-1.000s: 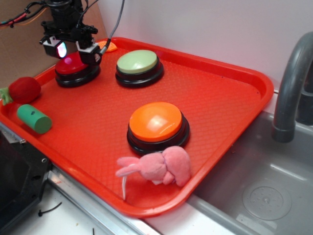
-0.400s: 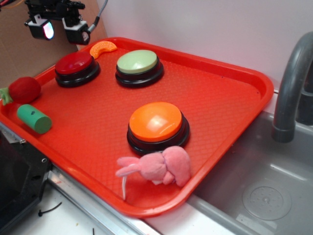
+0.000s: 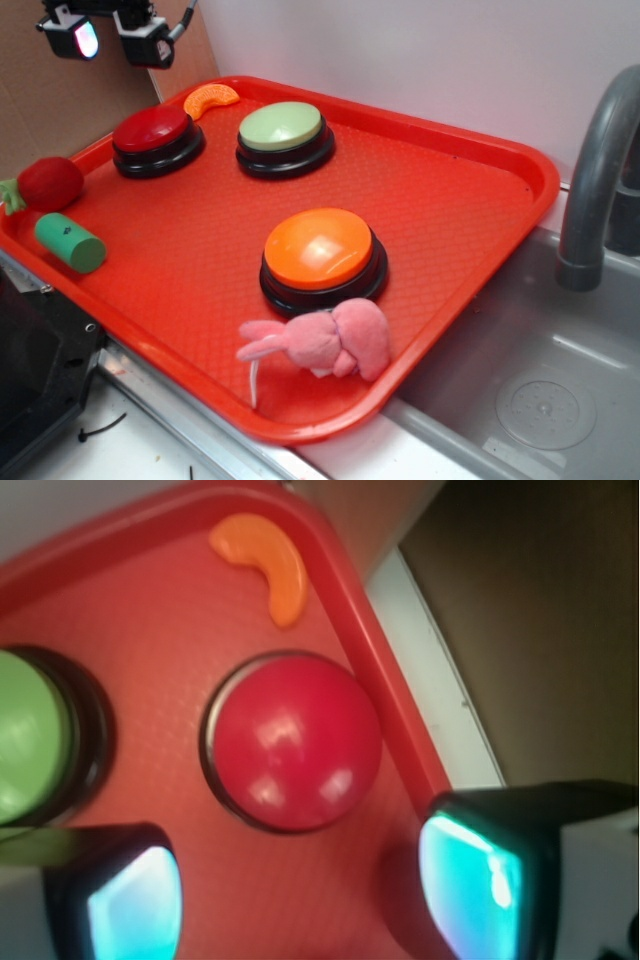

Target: Push the red button.

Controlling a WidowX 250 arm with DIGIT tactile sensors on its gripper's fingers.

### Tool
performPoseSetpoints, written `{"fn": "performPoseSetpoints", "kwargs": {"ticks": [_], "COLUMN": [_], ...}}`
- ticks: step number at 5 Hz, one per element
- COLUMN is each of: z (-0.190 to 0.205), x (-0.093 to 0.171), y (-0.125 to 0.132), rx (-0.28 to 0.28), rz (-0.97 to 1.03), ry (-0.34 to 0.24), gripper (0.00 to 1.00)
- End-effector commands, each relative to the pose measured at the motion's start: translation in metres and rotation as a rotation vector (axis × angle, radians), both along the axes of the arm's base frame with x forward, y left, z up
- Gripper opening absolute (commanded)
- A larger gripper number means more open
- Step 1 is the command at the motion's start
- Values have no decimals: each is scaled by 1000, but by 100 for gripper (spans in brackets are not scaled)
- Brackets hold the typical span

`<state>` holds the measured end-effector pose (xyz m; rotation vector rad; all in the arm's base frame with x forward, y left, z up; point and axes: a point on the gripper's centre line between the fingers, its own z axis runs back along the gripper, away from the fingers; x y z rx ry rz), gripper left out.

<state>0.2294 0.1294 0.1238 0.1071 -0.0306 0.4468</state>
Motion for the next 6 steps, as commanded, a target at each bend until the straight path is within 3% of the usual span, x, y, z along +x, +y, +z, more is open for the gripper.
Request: {"fn": "performPoseSetpoints", "kwargs": {"ticks": [1, 6], "z": [34, 59], "x": [-2, -18], "y": [10, -3], "rx": [39, 45], "rz": [19, 25], "ry": [-90, -118], "gripper": [100, 100]}}
